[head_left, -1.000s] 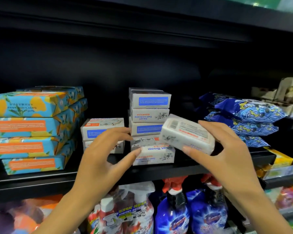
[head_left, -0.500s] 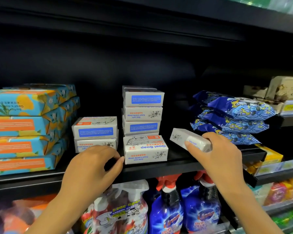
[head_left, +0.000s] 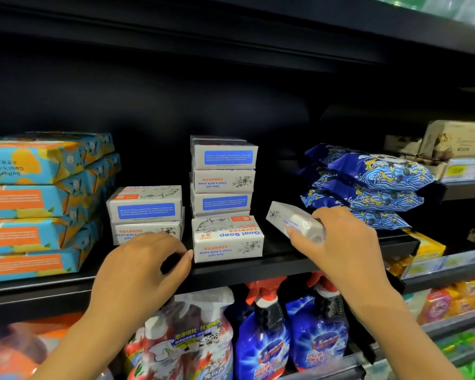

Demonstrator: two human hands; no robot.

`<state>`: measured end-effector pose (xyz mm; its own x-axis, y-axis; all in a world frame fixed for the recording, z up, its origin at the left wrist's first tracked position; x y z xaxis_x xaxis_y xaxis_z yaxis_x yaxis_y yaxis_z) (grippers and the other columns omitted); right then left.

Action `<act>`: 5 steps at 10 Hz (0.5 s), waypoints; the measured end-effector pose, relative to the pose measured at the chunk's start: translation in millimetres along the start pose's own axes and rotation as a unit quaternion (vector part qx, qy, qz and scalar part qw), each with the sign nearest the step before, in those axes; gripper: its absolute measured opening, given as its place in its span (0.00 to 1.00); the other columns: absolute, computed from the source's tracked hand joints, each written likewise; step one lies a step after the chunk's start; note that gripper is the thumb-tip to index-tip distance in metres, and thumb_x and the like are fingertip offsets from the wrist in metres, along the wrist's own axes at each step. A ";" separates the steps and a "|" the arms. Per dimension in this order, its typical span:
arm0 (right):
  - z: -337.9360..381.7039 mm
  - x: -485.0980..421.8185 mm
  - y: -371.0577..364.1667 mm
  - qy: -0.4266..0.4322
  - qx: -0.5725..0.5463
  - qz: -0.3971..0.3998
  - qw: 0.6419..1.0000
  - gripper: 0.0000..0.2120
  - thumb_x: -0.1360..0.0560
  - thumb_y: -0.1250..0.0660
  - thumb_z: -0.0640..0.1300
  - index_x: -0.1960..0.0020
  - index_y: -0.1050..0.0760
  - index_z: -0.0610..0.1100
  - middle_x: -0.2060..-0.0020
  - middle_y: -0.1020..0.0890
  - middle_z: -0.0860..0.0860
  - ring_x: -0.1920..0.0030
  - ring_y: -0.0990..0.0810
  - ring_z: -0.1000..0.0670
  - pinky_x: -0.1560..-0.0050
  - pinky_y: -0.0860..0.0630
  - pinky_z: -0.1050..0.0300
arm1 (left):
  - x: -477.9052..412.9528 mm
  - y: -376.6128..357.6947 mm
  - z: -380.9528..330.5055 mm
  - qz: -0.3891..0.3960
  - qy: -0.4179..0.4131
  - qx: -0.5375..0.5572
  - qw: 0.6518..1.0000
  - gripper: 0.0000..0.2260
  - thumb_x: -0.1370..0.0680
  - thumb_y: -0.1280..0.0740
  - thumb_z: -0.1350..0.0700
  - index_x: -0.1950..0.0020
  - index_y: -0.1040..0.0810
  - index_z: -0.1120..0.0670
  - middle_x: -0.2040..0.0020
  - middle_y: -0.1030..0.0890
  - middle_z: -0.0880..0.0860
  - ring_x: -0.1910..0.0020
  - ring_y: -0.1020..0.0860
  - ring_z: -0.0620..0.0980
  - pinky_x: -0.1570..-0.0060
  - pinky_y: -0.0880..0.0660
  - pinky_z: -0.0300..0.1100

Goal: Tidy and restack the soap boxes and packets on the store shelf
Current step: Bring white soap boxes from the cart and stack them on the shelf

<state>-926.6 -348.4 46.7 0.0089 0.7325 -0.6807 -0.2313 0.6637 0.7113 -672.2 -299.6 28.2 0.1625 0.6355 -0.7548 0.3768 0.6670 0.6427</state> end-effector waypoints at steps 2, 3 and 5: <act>-6.8 -4.0 -2.3 -0.026 -0.013 -0.048 0.998 0.22 0.26 0.45 0.60 0.51 0.29 0.41 0.67 0.25 0.45 0.68 0.28 0.42 0.68 0.41 0.55 | 0.8 -0.7 0.5 0.003 -0.007 -0.003 1.000 0.16 0.27 0.43 0.44 0.62 0.19 0.50 0.67 0.20 0.43 0.68 0.22 0.47 0.76 0.27 0.42; -15.3 -9.3 -0.7 -0.041 -0.048 -0.066 0.996 0.22 0.25 0.48 0.56 0.47 0.28 0.40 0.70 0.26 0.44 0.69 0.28 0.42 0.70 0.40 0.54 | -0.1 -1.6 -0.3 0.001 -0.011 -0.011 1.000 0.16 0.26 0.43 0.44 0.63 0.19 0.50 0.67 0.20 0.43 0.68 0.22 0.47 0.76 0.27 0.42; -8.2 -11.5 -3.0 -0.032 0.078 -0.067 0.994 0.30 0.25 0.56 0.62 0.45 0.26 0.42 0.71 0.21 0.42 0.68 0.22 0.39 0.73 0.43 0.58 | 0.1 -1.3 0.1 -0.007 -0.015 -0.010 1.000 0.16 0.27 0.42 0.45 0.63 0.19 0.51 0.67 0.20 0.44 0.68 0.22 0.48 0.77 0.26 0.43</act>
<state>-934.0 -360.1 50.9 0.0915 0.6413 -0.7618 -0.0703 0.7673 0.6374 -672.6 -300.5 27.3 0.1847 0.6142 -0.7672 0.3607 0.6838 0.6343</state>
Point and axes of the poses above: each hand's wrist, its own x-axis away from the middle knuckle, its own y-axis out of the back of the hand, z = x × y, the point moved 8 cm from there along -x, towards the middle knuckle
